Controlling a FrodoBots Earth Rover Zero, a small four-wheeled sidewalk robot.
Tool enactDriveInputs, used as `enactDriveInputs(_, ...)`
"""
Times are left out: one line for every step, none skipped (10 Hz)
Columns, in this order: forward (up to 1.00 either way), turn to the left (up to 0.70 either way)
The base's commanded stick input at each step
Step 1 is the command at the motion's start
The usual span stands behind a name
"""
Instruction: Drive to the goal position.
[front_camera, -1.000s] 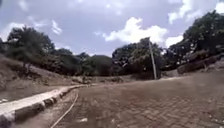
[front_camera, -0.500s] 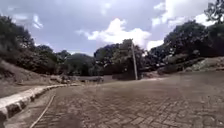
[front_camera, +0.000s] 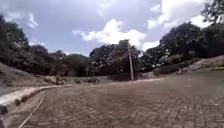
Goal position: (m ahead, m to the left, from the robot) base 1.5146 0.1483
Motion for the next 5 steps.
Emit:
enactDriveInputs(0.70, 0.00)
enactDriveInputs(0.70, 0.00)
enactDriveInputs(0.70, 0.00)
enactDriveInputs(0.70, 0.00)
enactDriveInputs(0.70, 0.00)
